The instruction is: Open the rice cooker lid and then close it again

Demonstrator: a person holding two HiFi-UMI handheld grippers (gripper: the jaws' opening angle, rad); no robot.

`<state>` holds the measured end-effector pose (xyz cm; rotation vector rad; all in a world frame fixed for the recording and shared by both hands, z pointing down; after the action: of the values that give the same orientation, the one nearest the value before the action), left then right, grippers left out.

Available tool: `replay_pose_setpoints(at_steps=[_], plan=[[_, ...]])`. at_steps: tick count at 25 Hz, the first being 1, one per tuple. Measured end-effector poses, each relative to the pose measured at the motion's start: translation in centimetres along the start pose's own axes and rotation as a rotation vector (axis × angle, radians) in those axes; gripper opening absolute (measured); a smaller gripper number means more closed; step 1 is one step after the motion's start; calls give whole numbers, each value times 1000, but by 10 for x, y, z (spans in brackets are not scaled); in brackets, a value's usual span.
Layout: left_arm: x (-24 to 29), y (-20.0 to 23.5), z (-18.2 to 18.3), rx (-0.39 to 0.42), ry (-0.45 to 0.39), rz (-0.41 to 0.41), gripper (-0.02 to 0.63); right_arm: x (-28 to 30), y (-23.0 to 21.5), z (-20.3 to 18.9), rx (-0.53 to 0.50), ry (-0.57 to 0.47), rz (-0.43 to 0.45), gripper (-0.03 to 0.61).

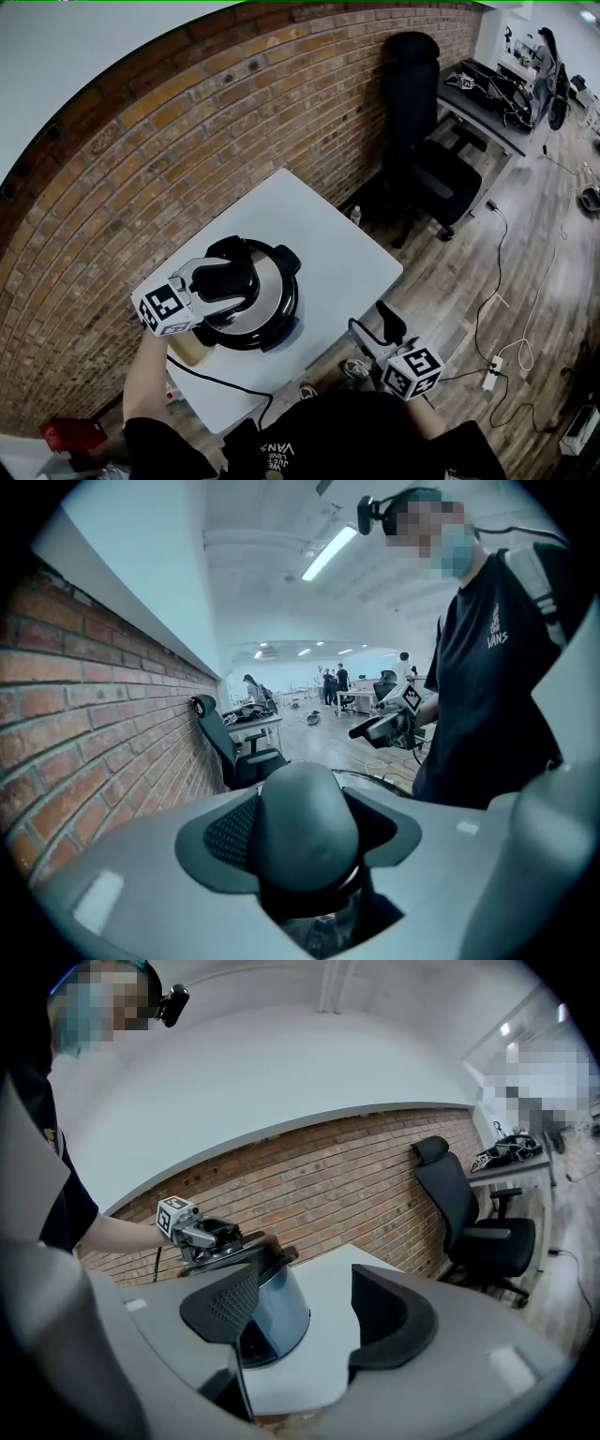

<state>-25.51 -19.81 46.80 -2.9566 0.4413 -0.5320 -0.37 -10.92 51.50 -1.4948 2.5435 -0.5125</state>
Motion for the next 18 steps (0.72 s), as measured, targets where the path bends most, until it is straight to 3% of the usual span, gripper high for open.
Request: replay_pose_setpoints(at_steps=[11, 18], plan=[[-3, 8, -1, -53, -34, -45, 279, 9, 2, -2, -7, 17, 9, 301], [3, -9, -8, 51, -18, -125, 279, 13, 4, -3, -6, 30, 11, 301]])
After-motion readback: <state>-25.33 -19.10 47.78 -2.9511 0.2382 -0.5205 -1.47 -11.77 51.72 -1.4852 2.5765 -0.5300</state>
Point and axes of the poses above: the fingertips, and each gripper's own axes: x forward along the fingers, y to its left, z out of its top, the point moved 1 cm from there along -x, backward along the fingers, and after that the axes turned 9 degrees about -y, right-handed, at the moved point
